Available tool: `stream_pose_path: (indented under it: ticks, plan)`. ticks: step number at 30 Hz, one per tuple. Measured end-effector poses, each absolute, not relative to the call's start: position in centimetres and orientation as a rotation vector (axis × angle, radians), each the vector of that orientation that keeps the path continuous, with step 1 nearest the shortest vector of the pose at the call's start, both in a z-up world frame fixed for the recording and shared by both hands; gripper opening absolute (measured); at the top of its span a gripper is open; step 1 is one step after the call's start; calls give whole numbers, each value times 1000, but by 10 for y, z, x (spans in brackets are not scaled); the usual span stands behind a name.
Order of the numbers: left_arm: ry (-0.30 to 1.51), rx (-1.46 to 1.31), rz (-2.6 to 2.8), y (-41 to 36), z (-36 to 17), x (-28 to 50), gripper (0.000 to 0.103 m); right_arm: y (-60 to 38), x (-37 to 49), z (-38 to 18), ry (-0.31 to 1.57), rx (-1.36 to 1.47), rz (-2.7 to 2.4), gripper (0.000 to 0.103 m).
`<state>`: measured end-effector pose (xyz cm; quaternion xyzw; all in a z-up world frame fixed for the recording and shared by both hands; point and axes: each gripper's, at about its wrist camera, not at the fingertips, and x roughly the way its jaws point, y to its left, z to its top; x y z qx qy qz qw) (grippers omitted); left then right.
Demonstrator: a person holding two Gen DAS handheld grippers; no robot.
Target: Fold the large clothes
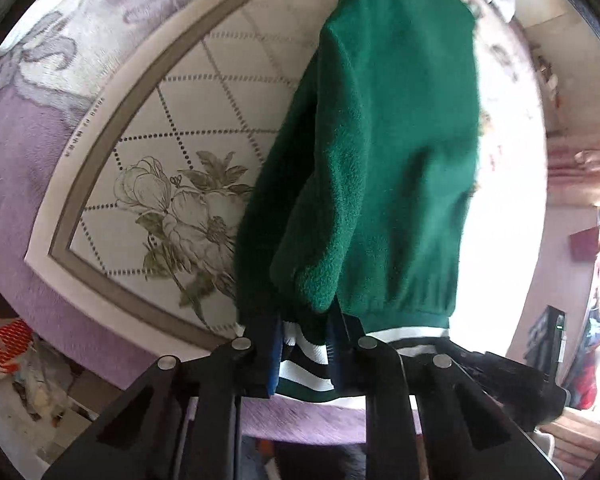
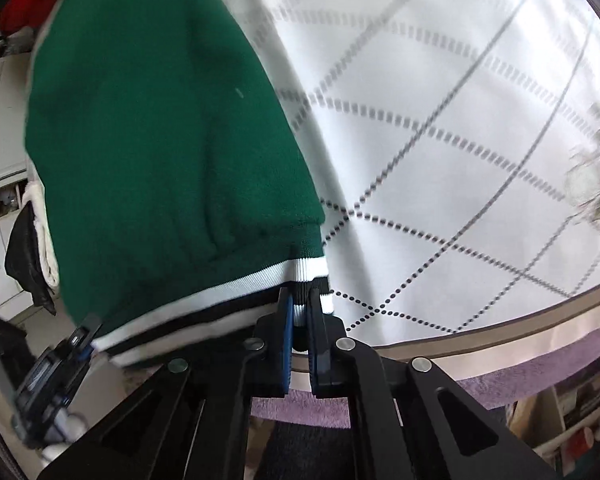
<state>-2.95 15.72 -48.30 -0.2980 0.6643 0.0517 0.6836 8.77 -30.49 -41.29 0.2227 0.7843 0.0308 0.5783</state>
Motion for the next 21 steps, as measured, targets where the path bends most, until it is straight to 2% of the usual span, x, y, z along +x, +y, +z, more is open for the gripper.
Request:
stream_pose_path:
  ticks: [3,11,13,16,17,18,19,20,21]
  plan:
    - [1497,-637,98,147,-482,-42,15,-312,81,-391,1782,522,71,6]
    - [1616,-582,131,145,-580,-55,18,-313,65,-426,1849,420,-13,6]
    - [1619,-591,120,146,-583,-55,19,-311,61,-437,1881,395,-18,6]
    - [1639,-651,90,156,-572,-53,28,-302,59,-449,1932,315,35,7]
    - [1638,-677,88,161,-564,-53,32,-303,62,-447,1941,306,49,8]
    - [1637,-706,99,169,-555,-55,33,-304,65,-444,1948,343,63,16]
    - [1629,-726,110,177,-549,-60,38,-307,65,-442,1957,380,74,19]
    - [1601,-758,122,187,-540,-63,45,-311,66,-438,1958,404,81,27]
    - [1578,-786,124,194,-536,-66,52,-315,67,-434,1950,415,80,40]
